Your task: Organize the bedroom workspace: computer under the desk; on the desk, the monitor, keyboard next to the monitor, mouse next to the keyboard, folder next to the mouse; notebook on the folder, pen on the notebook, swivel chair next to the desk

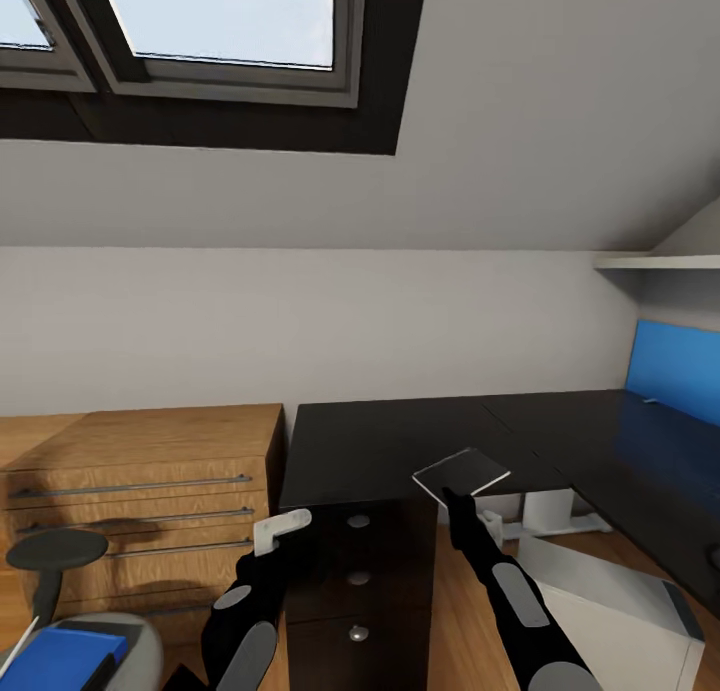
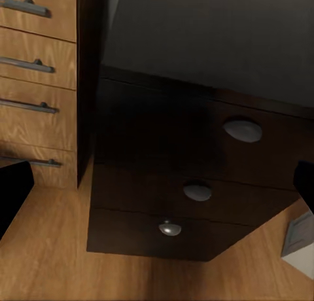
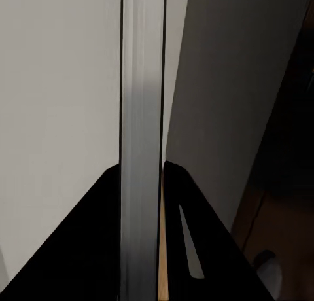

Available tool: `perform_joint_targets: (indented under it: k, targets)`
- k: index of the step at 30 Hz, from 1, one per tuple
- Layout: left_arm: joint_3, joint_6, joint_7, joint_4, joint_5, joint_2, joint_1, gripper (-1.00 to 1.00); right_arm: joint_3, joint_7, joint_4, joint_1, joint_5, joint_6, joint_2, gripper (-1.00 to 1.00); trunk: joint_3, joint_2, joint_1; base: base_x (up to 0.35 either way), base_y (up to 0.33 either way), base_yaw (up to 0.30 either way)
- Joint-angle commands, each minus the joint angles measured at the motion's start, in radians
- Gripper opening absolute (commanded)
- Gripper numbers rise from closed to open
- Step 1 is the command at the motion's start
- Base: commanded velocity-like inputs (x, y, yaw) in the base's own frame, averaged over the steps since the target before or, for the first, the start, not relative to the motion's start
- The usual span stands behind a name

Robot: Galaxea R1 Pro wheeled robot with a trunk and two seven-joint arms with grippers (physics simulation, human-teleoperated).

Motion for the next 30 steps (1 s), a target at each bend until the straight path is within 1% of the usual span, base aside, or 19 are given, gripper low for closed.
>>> perform_joint_targets:
  k: [1,11,14,17,30]
  targets:
    - [0.000,0.002,0.008,-0.001,0.008,0.000,-0.001,1.00,-0.005,0.006,0.000,-0.001,-0.010,0.011,0.001,-1.00,-0.001,-0.001,0.000,-0.001,0.001,0.003]
    - [0.001,0.002,0.008,-0.001,0.008,0.000,-0.001,1.00,-0.005,0.015,-0.003,-0.001,-0.017,0.008,0.000,-1.00,-0.001,-0.001,0.000,0.000,0.000,0.000]
    - [0.001,0.002,0.008,-0.001,0.008,0.000,-0.001,1.00,-0.005,0.040,-0.002,-0.001,-0.016,0.006,0.001,-1.00,-0.001,-0.001,0.000,0.000,0.000,0.000]
    - [0.000,0.002,0.008,-0.001,0.008,0.000,-0.001,1.00,-0.005,0.039,-0.001,-0.001,-0.016,0.005,0.002,-1.00,-0.001,-0.001,0.000,0.000,0.000,0.023]
    - [-0.002,0.002,0.008,-0.001,0.008,-0.001,-0.001,1.00,-0.005,0.036,0.000,-0.001,-0.014,0.004,0.001,-1.00,0.005,-0.001,0.000,0.000,0.000,0.216]
